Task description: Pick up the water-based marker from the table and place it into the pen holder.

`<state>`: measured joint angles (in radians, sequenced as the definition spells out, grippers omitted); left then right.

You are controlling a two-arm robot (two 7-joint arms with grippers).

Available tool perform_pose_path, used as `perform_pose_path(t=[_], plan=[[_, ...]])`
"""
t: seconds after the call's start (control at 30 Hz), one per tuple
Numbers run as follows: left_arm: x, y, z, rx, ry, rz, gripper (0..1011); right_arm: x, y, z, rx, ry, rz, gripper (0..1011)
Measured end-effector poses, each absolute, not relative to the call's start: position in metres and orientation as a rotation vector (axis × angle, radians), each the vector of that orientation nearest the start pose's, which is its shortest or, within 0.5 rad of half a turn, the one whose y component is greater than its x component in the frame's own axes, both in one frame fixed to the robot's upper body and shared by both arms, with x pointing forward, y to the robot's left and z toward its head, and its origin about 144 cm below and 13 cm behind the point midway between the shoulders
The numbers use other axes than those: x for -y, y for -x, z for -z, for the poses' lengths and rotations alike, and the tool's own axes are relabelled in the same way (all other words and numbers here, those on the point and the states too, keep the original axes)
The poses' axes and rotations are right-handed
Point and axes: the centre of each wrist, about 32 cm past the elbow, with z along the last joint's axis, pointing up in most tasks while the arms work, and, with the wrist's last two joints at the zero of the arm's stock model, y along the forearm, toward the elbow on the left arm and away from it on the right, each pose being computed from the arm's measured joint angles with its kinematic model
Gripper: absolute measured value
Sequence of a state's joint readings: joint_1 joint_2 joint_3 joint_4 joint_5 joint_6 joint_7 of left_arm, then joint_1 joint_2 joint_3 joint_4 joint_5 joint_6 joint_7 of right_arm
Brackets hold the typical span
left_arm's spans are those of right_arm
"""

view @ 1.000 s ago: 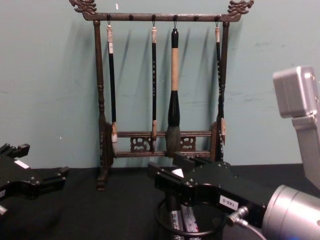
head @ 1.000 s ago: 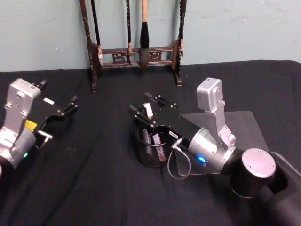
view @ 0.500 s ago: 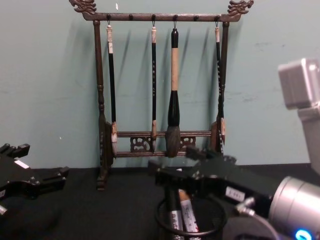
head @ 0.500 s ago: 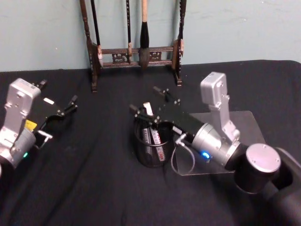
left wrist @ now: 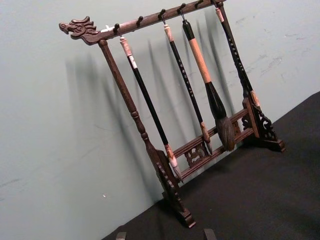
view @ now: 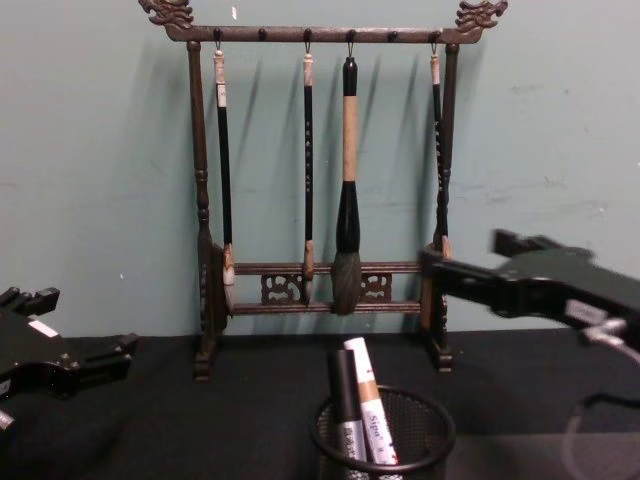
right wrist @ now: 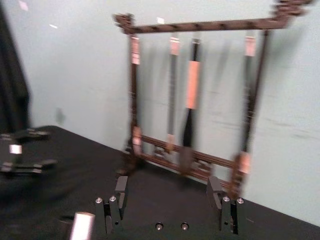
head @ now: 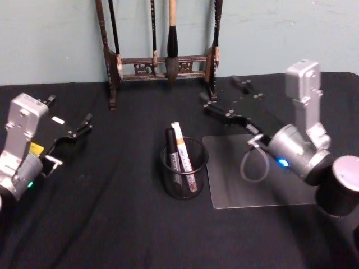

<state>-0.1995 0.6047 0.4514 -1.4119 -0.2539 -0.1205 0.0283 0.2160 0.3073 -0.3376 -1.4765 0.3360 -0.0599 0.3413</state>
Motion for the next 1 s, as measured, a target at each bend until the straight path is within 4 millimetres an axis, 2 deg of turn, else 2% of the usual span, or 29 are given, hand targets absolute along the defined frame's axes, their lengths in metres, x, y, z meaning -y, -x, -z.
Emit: perform_pose_path(t=[0.23,0.43,1.0], plan=[[-0.31,-0.489,-1.14,0.285,-0.305,-1.248,1001,0.251,-0.501,-1.168,0.074,0.029,1.055,1002],[-0.31,-0.489,-1.14,0.285,-0.305,-1.248,1001,0.265,-0.495,-1.154,0.053,0.097,1.117,1002],[-0.31,-0.489,-1.14,0.285,-0.304,-1.248,1001,0.268,-0.491,-1.124,-0.015,0.185,1.146,1002]])
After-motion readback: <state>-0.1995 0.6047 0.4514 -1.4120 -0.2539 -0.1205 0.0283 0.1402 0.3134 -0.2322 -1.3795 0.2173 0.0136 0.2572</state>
